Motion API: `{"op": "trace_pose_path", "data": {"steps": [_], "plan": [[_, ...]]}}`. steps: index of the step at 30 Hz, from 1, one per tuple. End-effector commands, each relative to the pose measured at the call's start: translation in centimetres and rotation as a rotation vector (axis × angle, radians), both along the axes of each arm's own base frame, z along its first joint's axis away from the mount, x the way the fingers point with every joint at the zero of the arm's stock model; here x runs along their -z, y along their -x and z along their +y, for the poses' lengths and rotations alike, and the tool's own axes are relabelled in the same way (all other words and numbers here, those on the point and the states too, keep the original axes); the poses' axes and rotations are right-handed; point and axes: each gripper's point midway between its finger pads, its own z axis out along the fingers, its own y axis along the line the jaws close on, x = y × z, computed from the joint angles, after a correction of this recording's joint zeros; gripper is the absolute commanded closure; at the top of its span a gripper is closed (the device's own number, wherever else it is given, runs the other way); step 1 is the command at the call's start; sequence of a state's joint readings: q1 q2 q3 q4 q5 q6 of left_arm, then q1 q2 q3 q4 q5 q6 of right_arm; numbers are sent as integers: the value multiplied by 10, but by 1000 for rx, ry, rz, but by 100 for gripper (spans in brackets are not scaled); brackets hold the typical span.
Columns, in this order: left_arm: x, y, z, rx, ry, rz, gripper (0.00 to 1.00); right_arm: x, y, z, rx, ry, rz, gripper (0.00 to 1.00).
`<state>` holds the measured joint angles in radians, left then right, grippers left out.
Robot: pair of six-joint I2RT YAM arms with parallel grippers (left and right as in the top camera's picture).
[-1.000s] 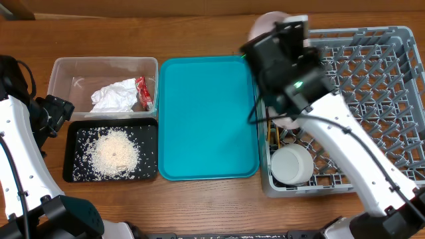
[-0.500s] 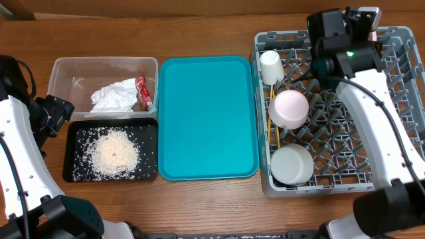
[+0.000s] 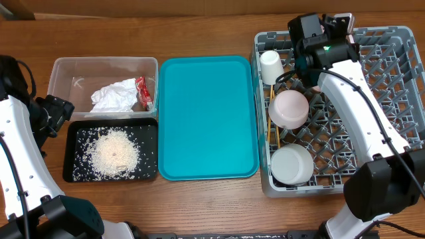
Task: Sort waste into correct bins and load items into the dishwasher
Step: 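Carry the white plate right over the grey rack's top edge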
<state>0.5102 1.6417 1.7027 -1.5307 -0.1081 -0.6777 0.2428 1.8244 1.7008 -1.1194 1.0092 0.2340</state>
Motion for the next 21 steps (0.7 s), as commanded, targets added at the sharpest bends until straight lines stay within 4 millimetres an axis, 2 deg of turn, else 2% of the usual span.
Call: {"op": "trace_pose_path", "data": {"steps": [1,16,18,19,21], "plan": [[-9,-3,0,-4,-18,-29,0,-1,-4,5,-15,-42,-12,96],[-9,-3,0,-4,-18,-29,0,-1,-3,5,-16,-43,-10,96],[-9,-3,0,-4,-18,-29,0,-1,-3,5,-16,-43,-10,89],[-9,-3,0,-4,-18,-29,0,-1,-3,5,-16,-43,-10,81],[-9,-3,0,-4,-18,-29,0,-1,-3,5,-15,-43,-9,75]]}}
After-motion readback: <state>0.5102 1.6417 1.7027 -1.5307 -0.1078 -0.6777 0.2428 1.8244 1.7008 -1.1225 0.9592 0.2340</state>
